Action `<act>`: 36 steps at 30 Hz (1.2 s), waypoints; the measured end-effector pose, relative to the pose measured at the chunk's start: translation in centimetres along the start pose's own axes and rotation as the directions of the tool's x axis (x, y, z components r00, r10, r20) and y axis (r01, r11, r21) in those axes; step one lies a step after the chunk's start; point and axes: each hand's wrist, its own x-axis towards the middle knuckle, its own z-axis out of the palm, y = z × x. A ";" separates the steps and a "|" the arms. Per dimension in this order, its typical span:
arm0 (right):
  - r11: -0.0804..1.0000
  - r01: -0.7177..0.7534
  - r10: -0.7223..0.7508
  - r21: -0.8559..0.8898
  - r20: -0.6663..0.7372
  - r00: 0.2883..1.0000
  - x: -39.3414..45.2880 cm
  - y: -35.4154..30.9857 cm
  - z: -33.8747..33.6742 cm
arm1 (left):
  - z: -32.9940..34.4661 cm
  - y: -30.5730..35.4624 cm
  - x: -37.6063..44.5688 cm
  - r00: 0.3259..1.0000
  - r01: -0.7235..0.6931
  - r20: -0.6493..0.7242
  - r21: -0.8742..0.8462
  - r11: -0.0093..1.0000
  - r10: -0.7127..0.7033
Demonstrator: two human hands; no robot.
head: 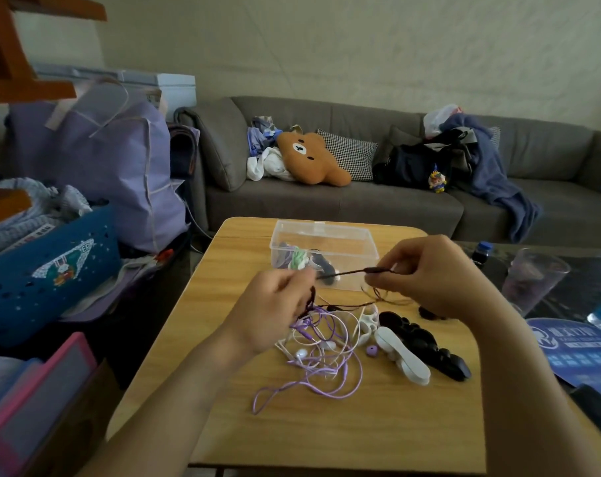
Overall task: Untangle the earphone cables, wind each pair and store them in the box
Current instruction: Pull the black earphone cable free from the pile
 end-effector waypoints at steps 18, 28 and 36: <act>0.488 -0.090 0.289 0.868 -0.063 0.955 0.5 -0.3 0.4 | -0.6 -0.3 1.4 0.917 0.120 -0.132 -0.810 0.574 -0.377; 0.297 0.265 0.100 0.917 -0.306 0.947 1.2 -1.4 1.4 | 0.3 -0.2 1.2 0.914 0.168 -0.142 -0.722 0.672 -0.381; 0.456 0.241 -0.019 0.857 -0.262 0.965 0.9 -1.2 2.0 | 0.9 -0.5 0.9 0.943 0.128 -0.217 -0.465 0.876 -0.253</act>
